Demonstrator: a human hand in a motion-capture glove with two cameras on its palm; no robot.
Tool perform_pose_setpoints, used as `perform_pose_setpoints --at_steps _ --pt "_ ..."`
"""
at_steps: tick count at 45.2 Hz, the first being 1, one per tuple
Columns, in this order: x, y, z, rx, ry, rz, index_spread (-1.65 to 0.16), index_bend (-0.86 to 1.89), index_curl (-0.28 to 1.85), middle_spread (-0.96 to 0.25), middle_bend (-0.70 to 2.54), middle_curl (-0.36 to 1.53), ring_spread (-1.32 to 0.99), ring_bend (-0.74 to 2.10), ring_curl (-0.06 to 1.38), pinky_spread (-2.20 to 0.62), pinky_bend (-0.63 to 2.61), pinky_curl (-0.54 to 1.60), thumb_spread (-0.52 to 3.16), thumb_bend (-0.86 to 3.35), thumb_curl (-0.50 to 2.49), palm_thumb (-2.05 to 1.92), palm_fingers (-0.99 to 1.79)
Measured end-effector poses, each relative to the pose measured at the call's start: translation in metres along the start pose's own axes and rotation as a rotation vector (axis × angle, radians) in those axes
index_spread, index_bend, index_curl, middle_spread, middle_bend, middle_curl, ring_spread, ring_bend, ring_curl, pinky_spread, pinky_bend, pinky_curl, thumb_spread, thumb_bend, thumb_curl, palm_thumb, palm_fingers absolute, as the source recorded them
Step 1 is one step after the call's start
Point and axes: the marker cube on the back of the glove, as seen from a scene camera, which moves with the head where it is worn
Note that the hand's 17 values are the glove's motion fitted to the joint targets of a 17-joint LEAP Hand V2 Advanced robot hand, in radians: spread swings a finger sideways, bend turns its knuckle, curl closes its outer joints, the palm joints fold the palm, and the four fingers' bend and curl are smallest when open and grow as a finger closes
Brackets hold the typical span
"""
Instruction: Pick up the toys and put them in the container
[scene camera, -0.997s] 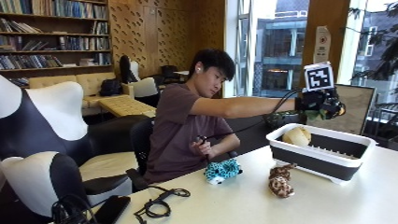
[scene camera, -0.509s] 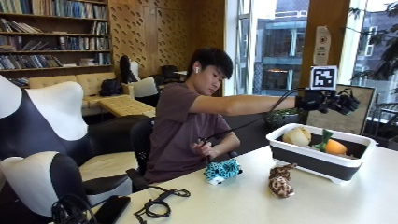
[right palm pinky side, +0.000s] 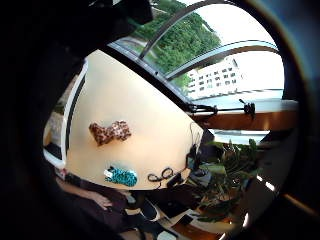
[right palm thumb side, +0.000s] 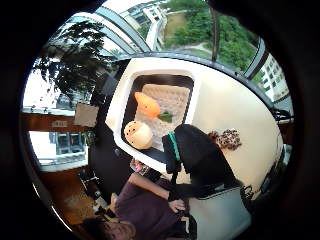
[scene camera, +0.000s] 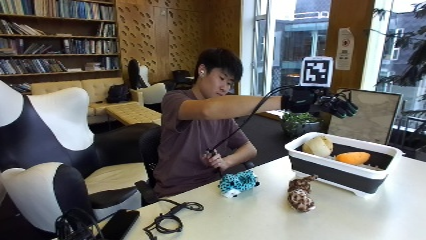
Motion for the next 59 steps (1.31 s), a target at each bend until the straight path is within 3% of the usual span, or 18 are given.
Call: perform_pose_setpoints --at_steps 4,9,14,19,29,35,37,38,39,46,50,51,54,59 --pt "0.023 0.017 0.014 -0.001 0.026 0.027 -0.24 0.13 0.31 -0.13 0.17 0.42 -0.07 0.48 0.37 0.03 0.8 0.37 1.29 -0.01 0.4 0.02 -0.13" --pt "0.044 0.037 0.038 -0.006 0.032 -0.107 -0.24 0.14 0.3 -0.14 0.17 0.41 -0.08 0.47 0.36 0.03 0.78 0.36 1.3 -0.01 0.39 0.04 -0.1" --pt "0.066 0.035 0.074 -0.001 0.065 0.094 -0.25 0.14 0.3 -0.14 0.18 0.4 -0.08 0.46 0.36 0.03 0.77 0.35 1.32 -0.01 0.38 0.05 -0.09" --pt "0.06 0.036 0.119 -0.054 0.029 0.121 -0.25 0.14 0.3 -0.14 0.19 0.4 -0.1 0.48 0.36 0.02 0.75 0.35 1.33 0.0 0.38 0.09 -0.04" --pt "0.031 0.047 0.244 -0.318 -0.096 -0.04 -0.25 0.14 0.3 -0.14 0.18 0.39 -0.11 0.45 0.35 0.02 0.74 0.34 1.32 -0.02 0.37 0.1 -0.1" --pt "0.033 0.046 0.274 -0.248 -0.018 -0.066 -0.25 0.12 0.28 -0.15 0.19 0.39 -0.09 0.39 0.34 0.02 0.74 0.35 1.26 -0.03 0.36 0.08 -0.11" --pt "0.032 0.045 0.28 -0.186 0.013 -0.058 -0.26 0.14 0.29 -0.18 0.25 0.4 -0.13 0.43 0.35 0.01 0.76 0.35 1.23 -0.04 0.35 0.06 0.07" --pt "0.032 0.044 0.282 -0.161 0.013 -0.047 -0.26 0.12 0.27 -0.18 0.23 0.39 -0.12 0.4 0.33 0.02 0.76 0.34 1.23 -0.03 0.35 0.06 0.01" --pt "0.032 0.044 0.283 -0.137 0.005 -0.033 -0.27 0.19 0.29 -0.21 0.31 0.42 -0.16 0.47 0.36 0.0 0.73 0.34 1.21 -0.04 0.35 0.04 0.2" --pt "0.037 0.038 0.28 0.024 -0.108 0.037 -0.3 0.43 0.35 -0.3 0.61 0.52 -0.3 0.55 0.34 -0.07 0.45 0.24 1.25 0.01 0.36 0.1 0.69" --pt "0.039 0.031 0.274 0.067 -0.122 0.063 -0.32 0.53 0.42 -0.34 0.71 0.59 -0.37 0.78 0.43 -0.15 0.41 0.24 1.2 0.12 0.45 0.34 0.94" --pt "0.038 0.029 0.272 0.072 -0.123 0.073 -0.32 0.59 0.45 -0.34 0.76 0.61 -0.38 0.83 0.44 -0.18 0.46 0.26 1.18 0.15 0.47 0.39 1.15" --pt "0.034 0.022 0.26 0.091 -0.113 0.112 -0.32 0.69 0.51 -0.34 0.83 0.65 -0.39 0.92 0.49 -0.22 0.52 0.29 1.12 0.16 0.51 0.44 1.28" --pt "0.035 0.014 0.224 0.133 -0.084 0.144 -0.31 0.85 0.62 -0.33 0.95 0.72 -0.4 1.02 0.56 -0.26 0.62 0.34 1.03 0.16 0.57 0.5 1.27"
